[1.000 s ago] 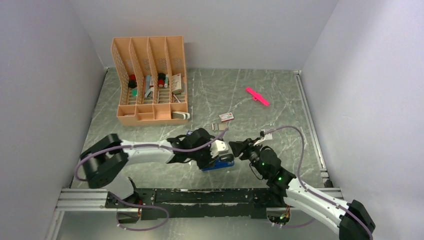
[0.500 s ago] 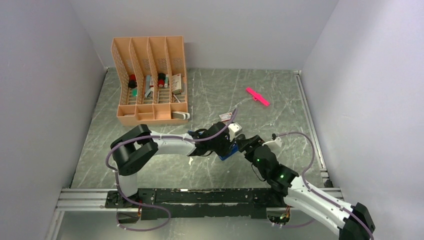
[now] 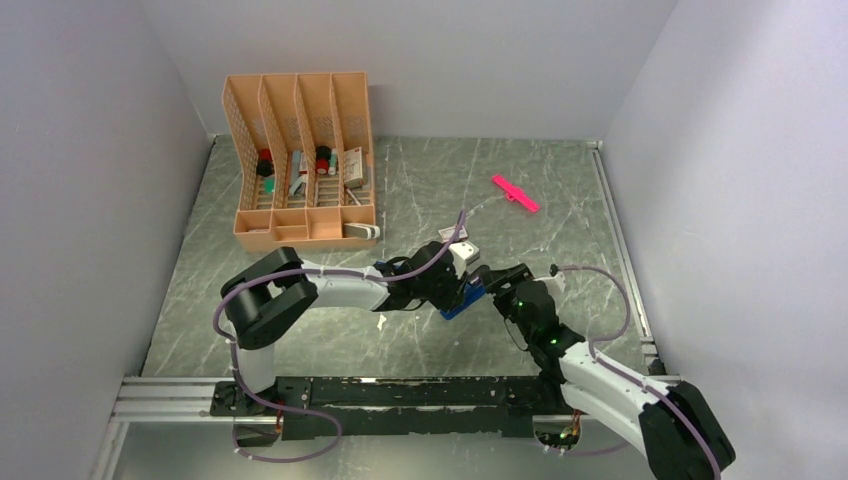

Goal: Load the staples into the stapler
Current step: Adjust the staple at the center of the board.

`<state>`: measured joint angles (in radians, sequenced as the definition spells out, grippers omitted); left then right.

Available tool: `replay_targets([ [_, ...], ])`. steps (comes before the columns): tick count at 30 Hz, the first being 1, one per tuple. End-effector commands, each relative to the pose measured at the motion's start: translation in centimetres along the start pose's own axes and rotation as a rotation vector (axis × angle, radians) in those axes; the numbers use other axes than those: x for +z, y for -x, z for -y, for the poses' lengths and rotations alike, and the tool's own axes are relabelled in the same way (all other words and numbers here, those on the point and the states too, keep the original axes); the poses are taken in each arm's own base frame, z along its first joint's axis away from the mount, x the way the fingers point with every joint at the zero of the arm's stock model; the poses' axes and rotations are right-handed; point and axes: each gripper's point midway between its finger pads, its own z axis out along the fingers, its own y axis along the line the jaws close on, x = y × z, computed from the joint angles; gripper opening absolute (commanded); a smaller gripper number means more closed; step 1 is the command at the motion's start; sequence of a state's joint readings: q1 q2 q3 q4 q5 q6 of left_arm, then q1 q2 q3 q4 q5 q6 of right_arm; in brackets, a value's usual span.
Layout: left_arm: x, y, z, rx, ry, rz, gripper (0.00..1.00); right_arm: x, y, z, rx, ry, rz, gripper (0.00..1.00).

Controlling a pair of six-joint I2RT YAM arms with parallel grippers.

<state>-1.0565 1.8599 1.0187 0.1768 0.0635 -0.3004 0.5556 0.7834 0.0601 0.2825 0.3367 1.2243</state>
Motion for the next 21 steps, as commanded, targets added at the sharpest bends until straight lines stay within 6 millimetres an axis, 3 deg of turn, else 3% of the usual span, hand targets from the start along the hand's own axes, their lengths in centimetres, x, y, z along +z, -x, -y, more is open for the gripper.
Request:
replay_targets([
  [1, 0.4, -0.1, 0.2, 0.003, -0.030, 0.009, 0.16, 0.4, 0.1, -1.9, 0.083, 0.103, -0.028, 0.64],
  [11, 0.8, -0.9, 0.1, 0.054, -0.050, -0.020, 0.16, 1.7, -0.9, -0.8, 0.104, 0.083, -0.118, 0.63],
  [21, 1.7, -1.6, 0.4, 0.094, -0.080, -0.042, 0.16, 2.3, -2.7, -1.1, 0.136, 0.101, -0.237, 0.60],
])
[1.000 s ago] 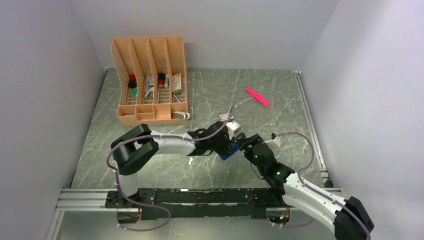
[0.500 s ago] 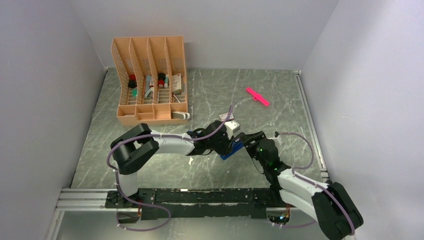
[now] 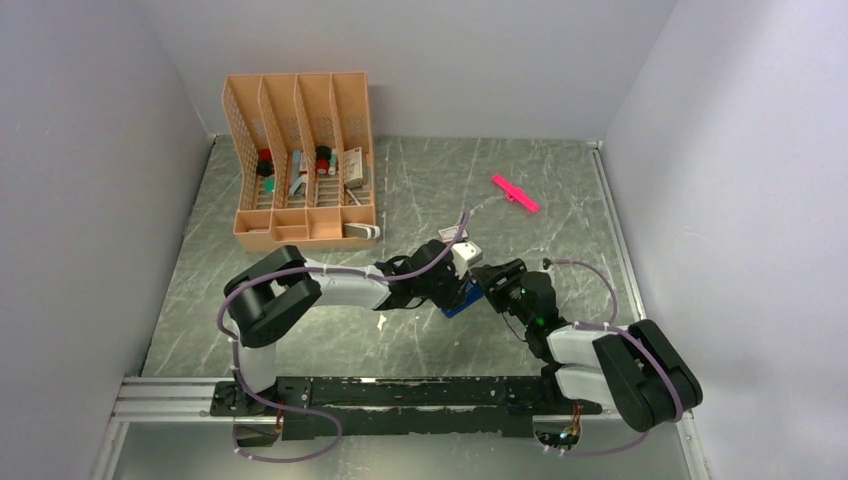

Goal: Load the staples into the stapler
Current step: Adjust the staple at the center of the board.

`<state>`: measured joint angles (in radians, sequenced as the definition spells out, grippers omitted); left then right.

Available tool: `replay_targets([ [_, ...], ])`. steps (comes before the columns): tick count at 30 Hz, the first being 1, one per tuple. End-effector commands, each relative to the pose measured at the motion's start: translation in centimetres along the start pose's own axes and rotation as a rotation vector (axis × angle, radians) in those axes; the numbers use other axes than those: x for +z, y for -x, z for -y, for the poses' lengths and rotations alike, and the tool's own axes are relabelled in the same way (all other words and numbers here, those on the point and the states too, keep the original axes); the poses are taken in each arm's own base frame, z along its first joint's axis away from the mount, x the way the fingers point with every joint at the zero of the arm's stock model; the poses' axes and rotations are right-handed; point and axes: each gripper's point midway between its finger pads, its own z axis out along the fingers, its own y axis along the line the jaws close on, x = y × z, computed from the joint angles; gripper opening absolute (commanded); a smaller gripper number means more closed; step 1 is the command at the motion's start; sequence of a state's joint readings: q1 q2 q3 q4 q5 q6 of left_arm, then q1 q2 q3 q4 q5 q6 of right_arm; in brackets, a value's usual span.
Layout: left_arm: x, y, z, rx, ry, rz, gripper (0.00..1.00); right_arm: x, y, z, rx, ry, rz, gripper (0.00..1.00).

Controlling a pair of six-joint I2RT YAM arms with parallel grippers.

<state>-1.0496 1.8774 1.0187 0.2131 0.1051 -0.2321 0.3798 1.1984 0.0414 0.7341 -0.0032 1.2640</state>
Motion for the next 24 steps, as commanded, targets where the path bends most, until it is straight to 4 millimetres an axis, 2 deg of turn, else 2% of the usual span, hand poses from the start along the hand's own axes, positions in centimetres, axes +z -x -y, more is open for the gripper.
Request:
replay_targets([
  [1, 1.3, -1.5, 0.4, 0.034, -0.043, -0.050, 0.16, 0.1, -1.1, -0.8, 0.025, 0.035, -0.074, 0.59],
  [3, 1.6, -1.6, 0.2, 0.044, -0.038, -0.056, 0.16, 0.1, -1.2, -0.4, 0.027, 0.025, -0.077, 0.53],
  [5, 1.8, -1.4, 0.2, 0.055, -0.037, -0.053, 0.17, 0.1, -1.0, -0.1, 0.014, 0.012, -0.064, 0.41],
  [9, 1.9, -0.9, -0.4, 0.073, -0.007, -0.049, 0.19, 0.2, 0.0, 1.2, -0.026, -0.034, -0.017, 0.05],
  [10, 1.7, -0.6, -0.5, 0.080, 0.007, -0.045, 0.20, 0.2, 0.4, 1.6, -0.038, -0.049, 0.001, 0.01],
  [12, 1.0, 0.1, -0.9, 0.095, 0.032, -0.032, 0.26, 0.1, 1.4, 2.6, -0.073, -0.091, 0.041, 0.00],
  [15, -1.2, 2.6, -1.0, 0.122, 0.058, 0.021, 0.40, 0.1, 3.2, 3.4, -0.142, -0.132, 0.099, 0.08],
  [16, -2.1, 3.7, -1.0, 0.132, 0.065, 0.047, 0.44, 0.1, 3.7, 3.6, -0.168, -0.146, 0.114, 0.14],
  [19, -5.7, 6.9, -1.3, 0.156, 0.105, 0.136, 0.55, 0.0, 5.0, 4.0, -0.219, -0.168, 0.151, 0.44],
  [21, -7.9, 8.1, -3.2, 0.166, 0.173, 0.171, 0.58, -0.1, 5.5, 4.0, -0.234, -0.168, 0.158, 0.60],
  [24, -10.8, 8.5, -7.2, 0.209, 0.323, 0.177, 0.60, -0.4, 5.7, 3.9, -0.254, -0.166, 0.152, 0.74],
])
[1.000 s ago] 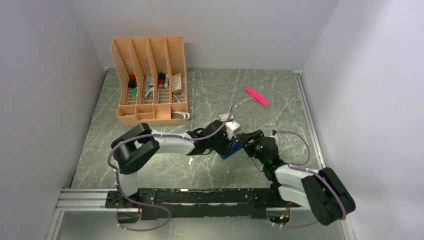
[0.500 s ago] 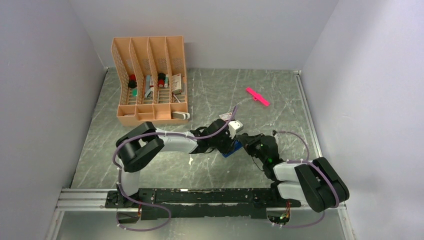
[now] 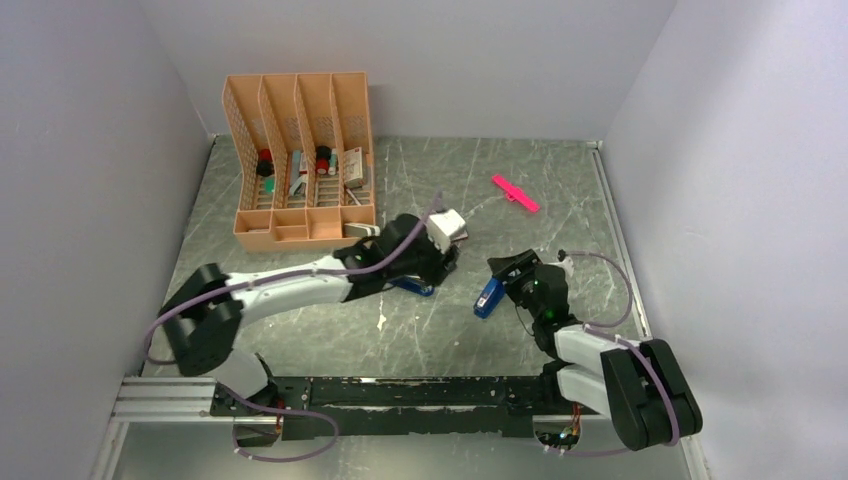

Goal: Load the staples into the stapler
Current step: Adjust the staple at the center of the board.

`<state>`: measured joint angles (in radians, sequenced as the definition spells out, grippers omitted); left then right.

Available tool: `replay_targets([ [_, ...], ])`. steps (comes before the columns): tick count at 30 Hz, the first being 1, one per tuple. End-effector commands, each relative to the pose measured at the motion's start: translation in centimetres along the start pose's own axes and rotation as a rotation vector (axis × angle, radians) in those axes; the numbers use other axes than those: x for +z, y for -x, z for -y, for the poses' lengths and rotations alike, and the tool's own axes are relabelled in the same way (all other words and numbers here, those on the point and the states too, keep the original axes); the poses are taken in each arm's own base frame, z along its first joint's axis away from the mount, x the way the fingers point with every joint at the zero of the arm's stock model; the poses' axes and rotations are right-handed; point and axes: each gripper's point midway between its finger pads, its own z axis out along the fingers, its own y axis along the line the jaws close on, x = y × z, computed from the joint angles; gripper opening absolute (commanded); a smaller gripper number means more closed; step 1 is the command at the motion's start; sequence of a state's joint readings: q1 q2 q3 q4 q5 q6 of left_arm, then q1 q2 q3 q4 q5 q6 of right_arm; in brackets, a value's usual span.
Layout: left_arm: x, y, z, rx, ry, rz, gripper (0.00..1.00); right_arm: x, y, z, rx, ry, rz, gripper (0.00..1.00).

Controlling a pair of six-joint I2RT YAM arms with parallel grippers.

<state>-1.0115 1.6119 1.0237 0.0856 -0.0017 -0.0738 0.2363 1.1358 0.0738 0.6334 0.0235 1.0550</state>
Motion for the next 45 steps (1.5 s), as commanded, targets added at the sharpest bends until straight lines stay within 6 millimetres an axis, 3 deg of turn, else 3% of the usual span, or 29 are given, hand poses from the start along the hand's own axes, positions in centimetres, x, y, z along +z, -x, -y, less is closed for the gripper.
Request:
replay_targets([
  [1, -3.4, 0.2, -6.9, 0.112, 0.230, -0.014, 0.62, -0.3, 0.6, 2.4, -0.114, -0.086, 0.008, 0.79],
  [6, -4.5, -1.5, -8.2, 0.387, 0.167, -0.073, 0.62, -0.9, 0.6, 2.0, -0.138, -0.090, -0.019, 0.99],
  [10, -5.0, -1.3, -9.2, 0.468, 0.137, -0.082, 0.62, -1.6, 1.5, 2.3, -0.206, -0.145, -0.013, 1.00],
  [16, -5.5, -2.7, -11.0, 0.538, 0.051, -0.108, 0.60, -2.7, 2.4, 2.7, -0.253, -0.216, -0.009, 1.00],
  [20, -5.4, -1.6, -11.4, 0.539, 0.008, -0.093, 0.60, -2.4, 1.8, 1.4, -0.246, -0.103, -0.016, 1.00],
  [23, -5.3, -1.1, -11.3, 0.535, 0.005, -0.071, 0.59, -2.1, 1.6, -1.3, -0.200, 0.086, 0.015, 1.00],
  [31, -4.9, 0.3, -9.5, 0.453, -0.066, 0.003, 0.58, -3.0, 1.2, -5.4, -0.141, 0.379, 0.020, 0.99],
  [33, -4.8, 1.1, -9.3, 0.416, -0.061, 0.038, 0.59, -2.8, 1.5, -5.3, -0.099, 0.358, 0.002, 0.98],
  [38, -5.0, 2.6, -9.3, 0.372, -0.037, 0.097, 0.60, -2.9, 1.7, -2.6, -0.057, 0.205, -0.018, 0.99],
  [45, -5.5, 4.5, -8.2, 0.336, -0.074, 0.180, 0.61, -4.4, 2.0, -3.9, 0.070, 0.325, 0.002, 0.99],
])
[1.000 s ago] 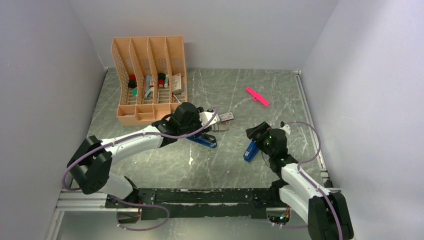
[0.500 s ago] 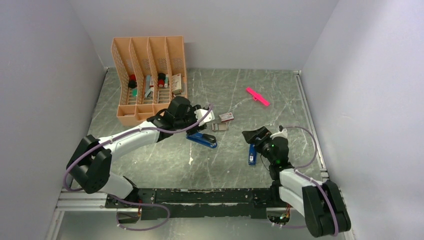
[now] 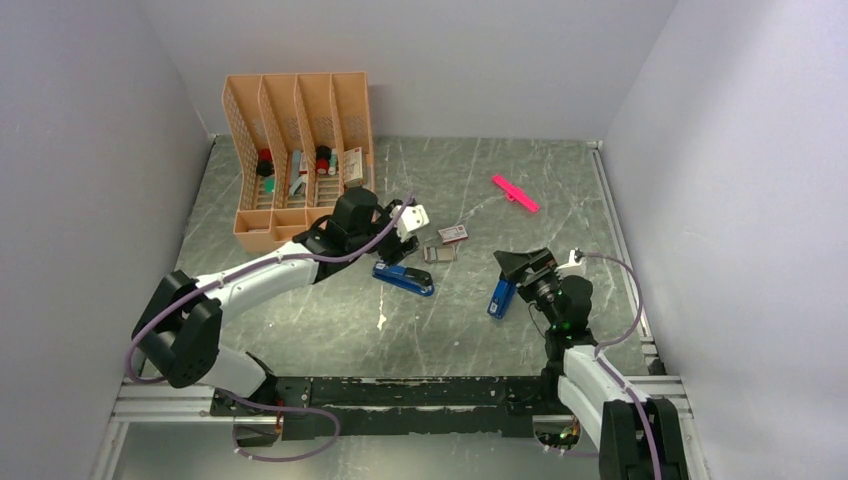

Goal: Load the staples into the stapler
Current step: Adjust the staple at the center of the board, then move the staple to the center of the board.

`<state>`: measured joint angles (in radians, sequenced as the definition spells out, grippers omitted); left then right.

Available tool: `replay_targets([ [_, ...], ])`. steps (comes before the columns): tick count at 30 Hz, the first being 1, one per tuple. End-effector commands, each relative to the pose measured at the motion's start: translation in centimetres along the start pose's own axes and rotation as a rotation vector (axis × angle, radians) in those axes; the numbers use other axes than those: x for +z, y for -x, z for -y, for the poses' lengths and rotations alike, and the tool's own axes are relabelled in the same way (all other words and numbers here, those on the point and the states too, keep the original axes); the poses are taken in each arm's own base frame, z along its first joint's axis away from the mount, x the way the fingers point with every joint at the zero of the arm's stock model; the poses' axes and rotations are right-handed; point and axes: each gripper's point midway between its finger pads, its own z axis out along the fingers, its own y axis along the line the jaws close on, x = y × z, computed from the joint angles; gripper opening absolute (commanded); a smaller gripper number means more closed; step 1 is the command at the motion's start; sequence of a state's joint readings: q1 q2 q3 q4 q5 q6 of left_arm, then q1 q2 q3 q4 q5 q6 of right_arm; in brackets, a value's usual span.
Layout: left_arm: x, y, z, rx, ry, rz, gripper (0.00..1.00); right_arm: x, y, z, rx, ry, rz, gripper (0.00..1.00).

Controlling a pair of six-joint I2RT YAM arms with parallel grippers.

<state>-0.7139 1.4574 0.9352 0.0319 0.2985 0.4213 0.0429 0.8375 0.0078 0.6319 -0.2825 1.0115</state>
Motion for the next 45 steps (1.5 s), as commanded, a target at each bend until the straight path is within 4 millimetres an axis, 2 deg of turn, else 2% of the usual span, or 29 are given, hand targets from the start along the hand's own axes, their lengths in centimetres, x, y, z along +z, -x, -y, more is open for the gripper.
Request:
replay_targets([
  [1, -0.5, 4.8, 0.2, -0.037, -0.028, 0.167, 0.61, -0.8, -0.6, -0.3, 0.089, 0.050, -0.007, 0.99],
  [5, 0.8, 7.1, 2.4, -0.110, -0.071, 0.249, 0.61, -0.6, -0.7, 2.0, 0.112, -0.062, 0.003, 0.99],
  [9, 3.9, 9.0, 7.6, -0.096, -0.124, 0.270, 0.62, -0.9, -0.8, 3.2, 0.147, -0.095, 0.030, 0.99],
  [11, 5.3, 9.7, 9.5, -0.111, -0.147, 0.292, 0.62, -0.9, -0.8, 3.4, 0.173, -0.102, 0.040, 0.99],
  [15, 8.4, 9.8, 11.0, -0.198, -0.134, 0.276, 0.62, -1.0, -0.3, 3.0, 0.250, -0.088, 0.069, 0.99],
  [22, 12.7, 7.9, 12.6, -0.233, -0.137, 0.194, 0.64, -1.2, -0.4, 2.1, 0.304, -0.044, 0.069, 0.99],
  [26, 13.3, 8.1, 13.7, -0.235, -0.181, 0.193, 0.65, -1.2, -0.6, 2.3, 0.296, -0.050, 0.061, 0.99],
  [27, 13.4, 8.2, 14.0, -0.236, -0.191, 0.192, 0.72, -1.2, -0.6, 2.4, 0.295, -0.049, 0.062, 0.99],
  [29, 13.6, 8.0, 14.4, -0.232, -0.201, 0.185, 0.74, -1.2, -0.5, 2.3, 0.287, -0.048, 0.061, 0.99],
  [40, 14.5, 7.0, 16.4, -0.207, -0.289, 0.129, 0.76, -1.1, -0.2, 0.7, 0.238, 0.024, 0.051, 1.00],
  [45, 15.1, 6.6, 16.9, -0.204, -0.316, 0.114, 0.69, -1.1, -0.4, 0.7, 0.216, 0.022, 0.041, 1.00],
])
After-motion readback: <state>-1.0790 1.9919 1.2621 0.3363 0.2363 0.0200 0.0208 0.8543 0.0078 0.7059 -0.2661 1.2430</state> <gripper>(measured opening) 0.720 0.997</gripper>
